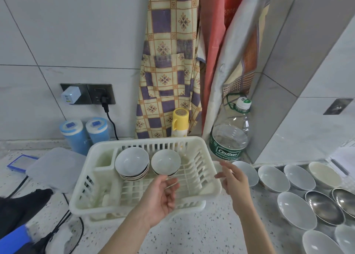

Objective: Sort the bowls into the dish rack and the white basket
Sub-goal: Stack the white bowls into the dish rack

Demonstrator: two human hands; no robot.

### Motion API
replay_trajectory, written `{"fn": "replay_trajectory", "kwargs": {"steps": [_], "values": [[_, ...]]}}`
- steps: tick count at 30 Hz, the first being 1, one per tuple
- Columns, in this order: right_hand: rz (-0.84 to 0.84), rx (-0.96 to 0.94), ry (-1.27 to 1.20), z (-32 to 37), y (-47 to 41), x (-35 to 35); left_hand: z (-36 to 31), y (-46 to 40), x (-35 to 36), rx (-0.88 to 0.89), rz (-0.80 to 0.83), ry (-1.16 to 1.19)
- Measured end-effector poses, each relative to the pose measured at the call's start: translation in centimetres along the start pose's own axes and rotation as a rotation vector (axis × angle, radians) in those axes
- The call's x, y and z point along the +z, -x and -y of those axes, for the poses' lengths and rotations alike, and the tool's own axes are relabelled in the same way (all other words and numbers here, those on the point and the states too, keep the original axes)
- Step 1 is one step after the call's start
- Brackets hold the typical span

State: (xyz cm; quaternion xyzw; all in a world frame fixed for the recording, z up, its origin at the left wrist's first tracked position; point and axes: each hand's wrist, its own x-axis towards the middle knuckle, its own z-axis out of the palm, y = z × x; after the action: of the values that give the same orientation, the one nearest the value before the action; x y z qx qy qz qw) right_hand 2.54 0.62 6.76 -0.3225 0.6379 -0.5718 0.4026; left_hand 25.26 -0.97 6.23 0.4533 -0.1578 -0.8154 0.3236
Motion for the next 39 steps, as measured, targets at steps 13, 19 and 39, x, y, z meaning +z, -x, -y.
{"fn": "replay_trajectory", "kwargs": {"steps": [13,19,39], "values": [[-0.103,0.450,-0.055,-6.1,-4.5,-13.0,11.6,-5.9,13.8,-0.156,-0.031,-0.431],[-0.004,0.592,-0.083,-8.5,-7.7,-14.4,13.1,-12.0,16.1,-0.092,-0.288,-0.166],[-0.076,0.604,0.012,-10.2,-11.7,-13.2,13.6,-17.8,14.5,0.119,-0.570,0.080]]}}
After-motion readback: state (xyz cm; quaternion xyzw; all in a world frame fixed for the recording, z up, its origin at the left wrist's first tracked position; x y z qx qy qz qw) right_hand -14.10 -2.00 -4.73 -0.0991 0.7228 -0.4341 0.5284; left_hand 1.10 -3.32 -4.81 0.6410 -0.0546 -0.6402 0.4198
